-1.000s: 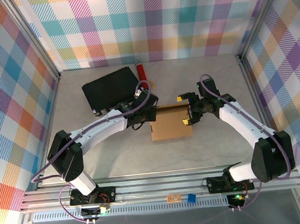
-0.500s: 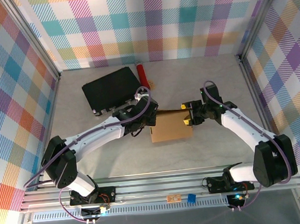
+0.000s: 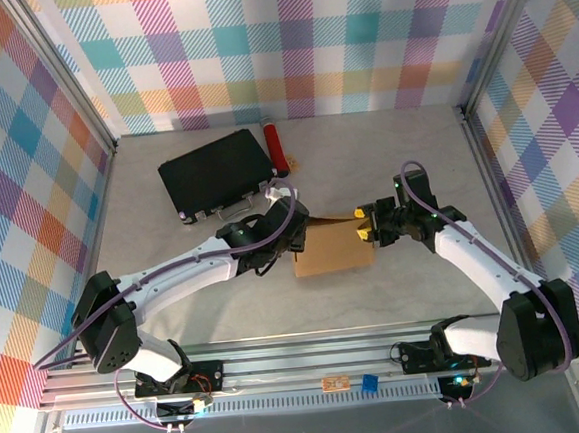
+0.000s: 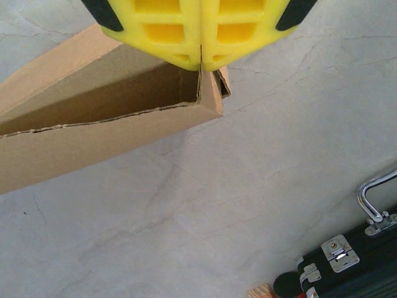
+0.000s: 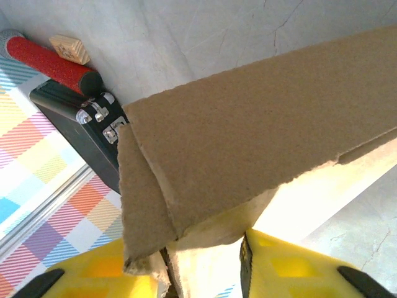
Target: Fold the paper box
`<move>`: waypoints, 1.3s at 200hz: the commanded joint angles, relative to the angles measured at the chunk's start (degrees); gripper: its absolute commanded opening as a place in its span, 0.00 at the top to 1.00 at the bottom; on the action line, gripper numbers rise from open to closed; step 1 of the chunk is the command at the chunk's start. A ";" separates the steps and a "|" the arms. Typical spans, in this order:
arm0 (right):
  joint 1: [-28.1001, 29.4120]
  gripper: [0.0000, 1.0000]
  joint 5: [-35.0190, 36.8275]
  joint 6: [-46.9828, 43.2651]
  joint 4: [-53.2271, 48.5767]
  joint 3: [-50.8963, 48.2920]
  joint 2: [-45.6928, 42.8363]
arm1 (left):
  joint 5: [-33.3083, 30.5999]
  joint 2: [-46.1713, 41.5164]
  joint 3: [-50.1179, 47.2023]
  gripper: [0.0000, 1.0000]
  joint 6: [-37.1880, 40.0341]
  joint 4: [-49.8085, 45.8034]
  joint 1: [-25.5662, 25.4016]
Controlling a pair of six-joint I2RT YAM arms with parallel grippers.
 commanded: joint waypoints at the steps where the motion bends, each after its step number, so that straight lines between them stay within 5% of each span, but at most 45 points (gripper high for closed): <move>1: -0.21 0.69 1.60 0.98 -0.91 -1.98 -0.74 | -1.77 -1.78 -1.06 1.00 1.24 2.24 -1.19; 87: -0.22 0.75 2.70 0.87 -1.10 -4.82 -3.88 | -5.19 -2.29 -3.47 1.00 4.07 3.49 -3.93; 152: -0.21 0.54 4.41 1.68 -0.65 -10.01 -9.02 | -7.91 -1.77 -3.75 1.00 5.17 3.71 -6.42; 184: -0.30 0.69 5.43 1.72 1.37 -12.88 -10.95 | -10.20 -1.86 -4.68 1.00 5.24 3.79 -8.05; 214: -0.26 0.71 5.69 0.81 1.56 -14.46 -12.46 | -11.30 -3.47 -6.50 1.00 2.57 3.63 -8.78; 260: -0.25 0.74 6.12 1.23 0.97 -17.46 -16.07 | -10.77 -5.98 -6.42 0.76 -0.42 1.12 -8.95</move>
